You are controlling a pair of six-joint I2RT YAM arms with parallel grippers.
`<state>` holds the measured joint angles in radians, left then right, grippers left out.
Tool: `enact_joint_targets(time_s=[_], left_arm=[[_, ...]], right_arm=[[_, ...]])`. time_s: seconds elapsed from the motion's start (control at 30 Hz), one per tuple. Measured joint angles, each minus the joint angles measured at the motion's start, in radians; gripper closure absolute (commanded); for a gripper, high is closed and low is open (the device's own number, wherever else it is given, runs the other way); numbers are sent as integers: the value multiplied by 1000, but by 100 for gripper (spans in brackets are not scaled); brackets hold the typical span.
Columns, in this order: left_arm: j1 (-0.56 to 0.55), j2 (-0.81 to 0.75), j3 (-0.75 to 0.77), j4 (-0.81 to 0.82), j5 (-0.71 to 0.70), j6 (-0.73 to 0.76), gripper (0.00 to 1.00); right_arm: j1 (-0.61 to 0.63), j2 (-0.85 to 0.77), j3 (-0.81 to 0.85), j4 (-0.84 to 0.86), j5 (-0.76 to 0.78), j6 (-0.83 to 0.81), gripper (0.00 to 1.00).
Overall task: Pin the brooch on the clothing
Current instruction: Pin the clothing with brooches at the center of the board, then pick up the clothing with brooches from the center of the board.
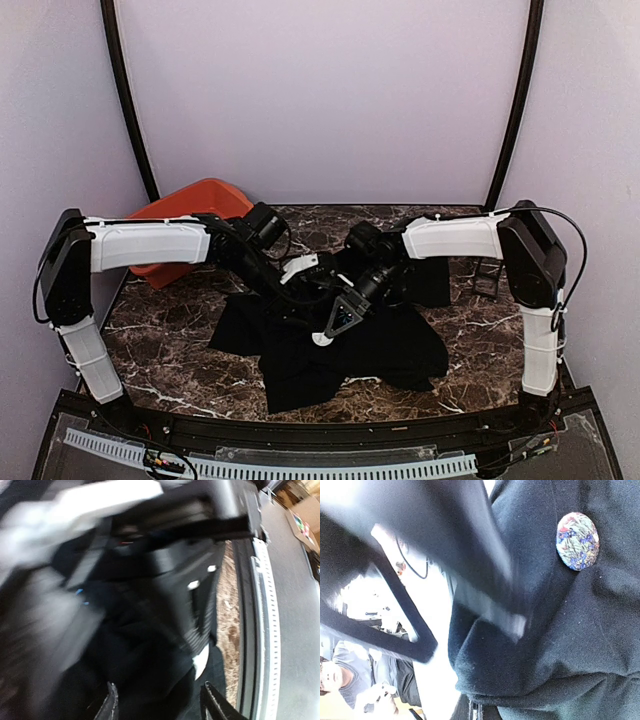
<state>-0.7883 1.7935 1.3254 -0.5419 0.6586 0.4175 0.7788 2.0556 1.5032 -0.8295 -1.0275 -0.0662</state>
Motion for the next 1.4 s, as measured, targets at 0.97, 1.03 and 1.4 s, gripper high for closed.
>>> enact_joint_targets(time_s=[0.97,1.03,1.4], left_arm=[[273,92,56,47,-409,-189,2],[274,122,71,24,-421,-177,4],[274,304,240,-79,-439,-148,10]], right_arm=[[-167,176,532,53,834,-415,43],[-169,256,618,37,833,-473,42],[-186,399,751,0,758,-638,41]])
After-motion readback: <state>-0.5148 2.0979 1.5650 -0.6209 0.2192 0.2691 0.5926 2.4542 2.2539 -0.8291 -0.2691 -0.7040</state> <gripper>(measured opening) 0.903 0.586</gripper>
